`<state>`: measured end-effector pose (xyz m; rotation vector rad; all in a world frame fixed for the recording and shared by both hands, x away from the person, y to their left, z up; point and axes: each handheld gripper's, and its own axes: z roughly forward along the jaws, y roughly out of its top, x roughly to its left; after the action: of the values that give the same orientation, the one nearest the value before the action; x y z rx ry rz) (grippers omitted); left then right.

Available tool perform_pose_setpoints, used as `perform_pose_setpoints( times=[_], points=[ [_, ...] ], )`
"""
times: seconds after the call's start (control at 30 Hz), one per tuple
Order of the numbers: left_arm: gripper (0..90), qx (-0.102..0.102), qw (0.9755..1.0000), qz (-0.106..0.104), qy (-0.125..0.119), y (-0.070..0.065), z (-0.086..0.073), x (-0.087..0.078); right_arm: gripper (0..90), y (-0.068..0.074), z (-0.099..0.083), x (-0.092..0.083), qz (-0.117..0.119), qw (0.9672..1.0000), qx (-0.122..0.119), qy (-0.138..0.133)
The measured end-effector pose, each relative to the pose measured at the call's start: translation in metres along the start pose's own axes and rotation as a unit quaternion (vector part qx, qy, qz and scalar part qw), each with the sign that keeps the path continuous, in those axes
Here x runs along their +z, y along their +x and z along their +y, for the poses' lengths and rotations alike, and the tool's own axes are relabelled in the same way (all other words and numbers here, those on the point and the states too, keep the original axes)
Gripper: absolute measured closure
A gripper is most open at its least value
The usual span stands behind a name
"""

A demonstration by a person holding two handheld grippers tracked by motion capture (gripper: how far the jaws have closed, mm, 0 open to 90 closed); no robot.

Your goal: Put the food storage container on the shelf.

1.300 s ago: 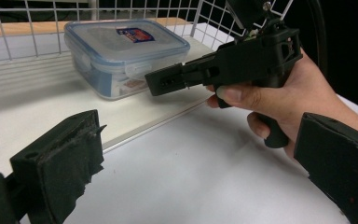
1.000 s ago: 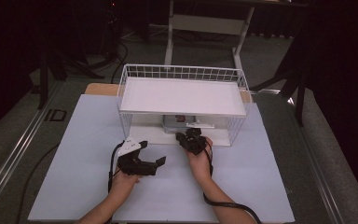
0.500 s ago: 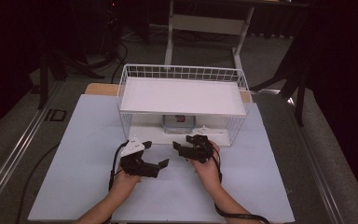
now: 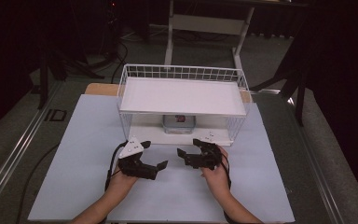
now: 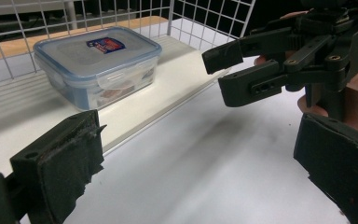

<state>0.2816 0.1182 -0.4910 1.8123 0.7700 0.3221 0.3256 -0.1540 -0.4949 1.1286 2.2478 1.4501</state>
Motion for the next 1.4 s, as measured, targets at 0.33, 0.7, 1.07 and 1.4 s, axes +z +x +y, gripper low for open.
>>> perform_pose_setpoints(
  times=[0.33,0.7,1.07,1.4],
  points=[
    [2.1,0.002,1.0000,-0.005,-0.005,0.000,-0.003,-0.017,17.9,0.000,-0.005,-0.024,0.003,1.0000,-0.005,-0.003],
    [2.1,-0.006,0.9999,-0.009,-0.005,0.000,-0.010,-0.030,17.9,-0.004,-0.016,-0.053,0.018,0.9997,-0.015,-0.011],
    [2.1,-0.019,0.9998,0.005,-0.003,0.007,-0.021,-0.048,17.9,-0.012,-0.030,-0.080,0.021,0.9996,-0.014,-0.011],
    [2.1,-0.023,0.9996,0.014,0.005,0.010,-0.031,-0.051,17.9,-0.025,-0.049,-0.097,0.004,0.9998,-0.016,0.007]
  ],
)
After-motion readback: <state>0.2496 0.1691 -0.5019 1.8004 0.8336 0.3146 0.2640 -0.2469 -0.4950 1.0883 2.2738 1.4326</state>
